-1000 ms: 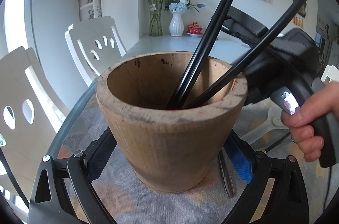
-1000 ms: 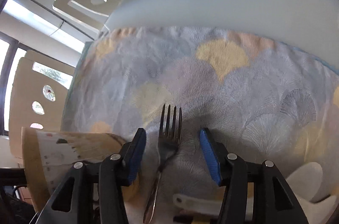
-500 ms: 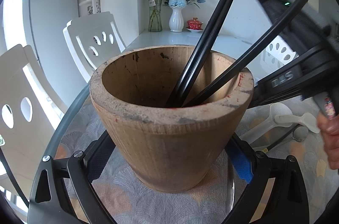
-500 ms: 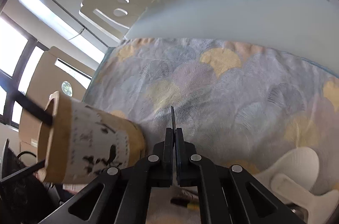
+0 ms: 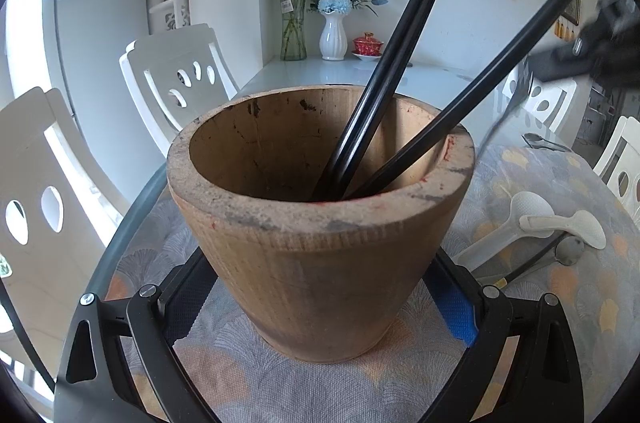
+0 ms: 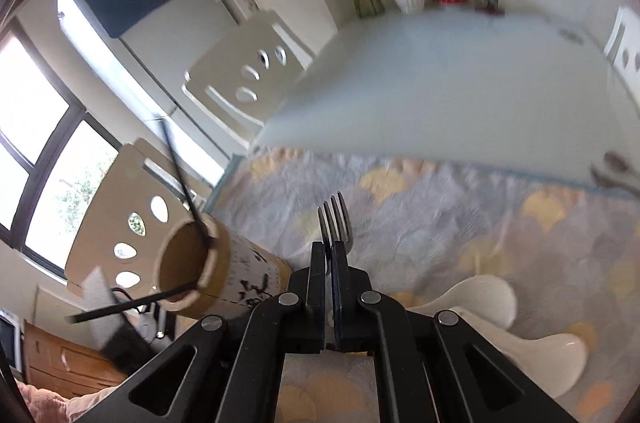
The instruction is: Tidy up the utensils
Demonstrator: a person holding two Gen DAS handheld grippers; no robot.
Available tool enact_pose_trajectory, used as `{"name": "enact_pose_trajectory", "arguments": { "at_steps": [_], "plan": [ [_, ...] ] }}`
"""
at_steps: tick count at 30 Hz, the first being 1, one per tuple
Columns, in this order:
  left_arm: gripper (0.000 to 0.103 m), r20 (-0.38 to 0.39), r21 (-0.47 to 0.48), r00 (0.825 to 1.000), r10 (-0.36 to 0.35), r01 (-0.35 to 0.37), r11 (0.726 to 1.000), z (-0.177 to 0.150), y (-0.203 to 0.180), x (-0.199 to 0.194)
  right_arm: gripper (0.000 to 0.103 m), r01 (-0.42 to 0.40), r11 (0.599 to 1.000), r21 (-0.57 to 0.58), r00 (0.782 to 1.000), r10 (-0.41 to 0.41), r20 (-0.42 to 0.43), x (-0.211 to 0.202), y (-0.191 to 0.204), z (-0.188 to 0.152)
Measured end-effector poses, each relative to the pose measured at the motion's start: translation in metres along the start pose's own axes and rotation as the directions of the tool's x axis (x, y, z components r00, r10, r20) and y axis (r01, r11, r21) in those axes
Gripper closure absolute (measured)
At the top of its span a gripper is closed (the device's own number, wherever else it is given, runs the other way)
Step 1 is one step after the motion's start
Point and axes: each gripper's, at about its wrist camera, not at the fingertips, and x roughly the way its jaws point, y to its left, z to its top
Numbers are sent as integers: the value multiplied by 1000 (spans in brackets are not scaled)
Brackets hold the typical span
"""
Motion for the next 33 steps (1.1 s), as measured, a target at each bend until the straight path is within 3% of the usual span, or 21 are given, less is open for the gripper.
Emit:
{"name": "enact_pose_trajectory", "arguments": {
  "at_steps": [6,11,13,14,15,16,18,20,21,22,23,26,28,31,33],
  "plan": [
    [6,-1,4,1000,2,-2,1000,0,-1,-1,101,44,998,-51,994,-38,107,-50,22,20],
    [6,-1,3,1000,1,-1,1000,0,-2,0,99,64,998,-24,994,-62,87,-56,20,33],
    [6,-1,4,1000,2,-2,1000,0,-2,0,87,83,996,34,996,-84,23,-44,3,30],
    [6,-1,3,1000,2,-2,1000,0,-2,0,68,102,992,68,995,-101,-17,-37,-6,28],
    [6,-1,3,1000,1,-1,1000,0,-1,0,55,115,987,113,992,-108,-68,-27,-17,23],
    [6,-1,3,1000,1,-1,1000,0,-1,0,55,121,978,172,988,-103,-114,-19,-31,16],
    [6,-4,2,1000,-1,1,1000,0,-2,0,55,135,945,297,980,-83,-180,-7,-56,0],
    [6,-12,1,1000,-2,2,1000,-1,-2,1,55,166,849,502,964,-33,-263,6,-91,-23],
    [6,-15,1,1000,-3,3,1000,-1,-2,2,55,109,755,647,965,76,-250,13,-113,-42],
    [6,-18,1,1000,-3,3,1000,-1,-2,2,55,81,714,696,965,119,-235,16,-121,-52],
    [6,-19,1,1000,-3,3,1000,-1,-2,3,55,93,715,693,964,110,-244,18,-124,-56],
    [6,-24,-1,1000,-5,5,1000,-1,-2,4,55,236,858,457,933,-69,-352,31,-110,-53],
    [6,-28,1,1000,-3,3,1000,-1,-3,5,55,279,897,343,908,-130,-397,46,-103,-54],
    [6,-28,0,1000,-3,3,1000,-1,-3,5,58,281,922,266,876,-132,-464,73,-100,-59],
    [6,-30,1,1000,-3,3,1000,-1,-3,5,89,303,928,215,873,-180,-453,76,-93,-56]
  ]
}}
